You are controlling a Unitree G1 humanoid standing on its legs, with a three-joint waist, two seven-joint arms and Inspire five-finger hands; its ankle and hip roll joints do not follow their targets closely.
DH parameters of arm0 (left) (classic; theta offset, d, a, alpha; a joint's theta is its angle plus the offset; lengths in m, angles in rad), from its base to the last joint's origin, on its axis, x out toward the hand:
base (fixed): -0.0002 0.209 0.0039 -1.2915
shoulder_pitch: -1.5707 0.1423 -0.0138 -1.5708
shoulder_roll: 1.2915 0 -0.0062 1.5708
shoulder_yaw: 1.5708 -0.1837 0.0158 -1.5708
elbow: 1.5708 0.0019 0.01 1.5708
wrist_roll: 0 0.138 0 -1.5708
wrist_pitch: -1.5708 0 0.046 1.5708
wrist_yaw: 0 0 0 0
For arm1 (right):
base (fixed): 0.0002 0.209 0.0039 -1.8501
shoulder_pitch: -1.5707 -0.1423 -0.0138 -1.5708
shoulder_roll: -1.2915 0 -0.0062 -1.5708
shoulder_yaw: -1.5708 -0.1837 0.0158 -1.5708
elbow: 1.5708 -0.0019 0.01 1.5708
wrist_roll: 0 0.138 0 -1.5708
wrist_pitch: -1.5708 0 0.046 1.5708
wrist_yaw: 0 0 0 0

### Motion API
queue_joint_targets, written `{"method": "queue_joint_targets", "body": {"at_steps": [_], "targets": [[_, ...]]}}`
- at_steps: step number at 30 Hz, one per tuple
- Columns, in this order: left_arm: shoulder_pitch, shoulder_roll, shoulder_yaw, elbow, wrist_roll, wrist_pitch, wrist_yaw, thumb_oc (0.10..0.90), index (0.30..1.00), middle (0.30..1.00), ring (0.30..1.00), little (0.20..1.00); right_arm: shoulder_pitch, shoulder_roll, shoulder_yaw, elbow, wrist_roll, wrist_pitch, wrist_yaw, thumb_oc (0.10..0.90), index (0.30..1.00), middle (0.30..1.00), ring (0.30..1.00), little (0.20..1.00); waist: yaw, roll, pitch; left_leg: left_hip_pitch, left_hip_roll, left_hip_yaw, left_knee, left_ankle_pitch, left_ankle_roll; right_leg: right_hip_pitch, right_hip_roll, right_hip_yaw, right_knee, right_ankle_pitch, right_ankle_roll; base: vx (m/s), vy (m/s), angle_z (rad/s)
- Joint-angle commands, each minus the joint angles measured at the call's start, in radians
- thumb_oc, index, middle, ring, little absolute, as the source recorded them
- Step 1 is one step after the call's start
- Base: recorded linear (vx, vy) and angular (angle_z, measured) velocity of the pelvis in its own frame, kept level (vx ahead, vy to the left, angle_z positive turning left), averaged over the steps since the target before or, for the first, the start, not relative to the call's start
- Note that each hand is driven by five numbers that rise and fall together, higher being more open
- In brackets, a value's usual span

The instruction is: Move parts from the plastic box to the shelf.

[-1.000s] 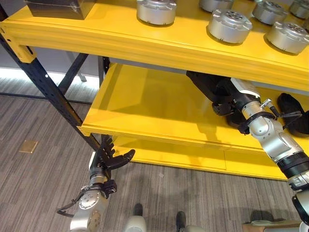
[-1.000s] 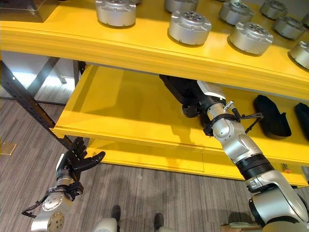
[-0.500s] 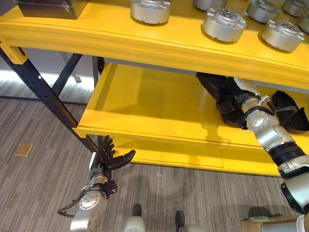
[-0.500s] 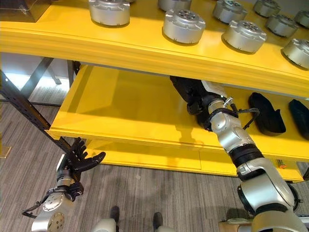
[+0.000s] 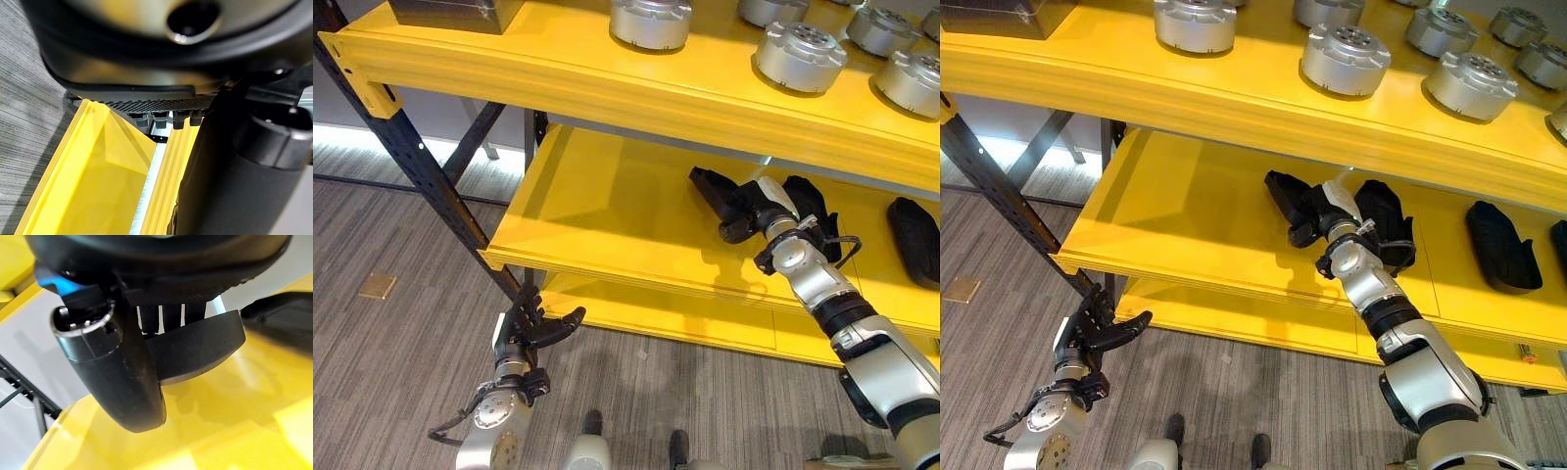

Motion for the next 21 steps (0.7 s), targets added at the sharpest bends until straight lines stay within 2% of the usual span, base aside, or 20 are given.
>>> {"method": "queue_joint_targets", "body": {"at_steps": [1,14,21], "targets": [[0.004,0.072,-0.003,-0.11,-0.003,-0.091,0.004,0.9,1.0,1.0,1.0,1.0,-0.197,0.001,-0.054,0.02,0.01,-0.059,-0.113,0.4,0.3,0.3,0.3,0.3,0.006,-0.047,-0.112,-0.098,0.069,-0.03,0.138,-0.113,-0.025,-0.011,-0.155,-0.037,0.069,-0.022,0.088,-0.01,-0.005,0.08],[0.007,0.093,0.011,-0.109,0.001,-0.093,0.012,0.9,1.0,1.0,1.0,1.0,-0.196,0.016,-0.057,0.023,-0.003,-0.047,-0.113,0.4,0.3,0.3,0.3,0.3,0.033,-0.049,-0.084,-0.143,0.058,-0.06,0.146,-0.107,-0.025,-0.028,-0.159,-0.066,0.074,-0.013,0.087,0.0,-0.001,0.1],[0.009,0.104,0.016,-0.102,-0.004,-0.095,0.015,0.9,1.0,1.0,1.0,1.0,-0.213,0.011,-0.069,0.085,0.007,-0.035,-0.127,0.4,0.3,0.3,0.3,0.3,0.048,-0.04,-0.067,-0.169,0.049,-0.072,0.139,-0.096,-0.024,-0.045,-0.164,-0.08,0.069,-0.008,0.087,-0.01,0.011,0.06]]}}
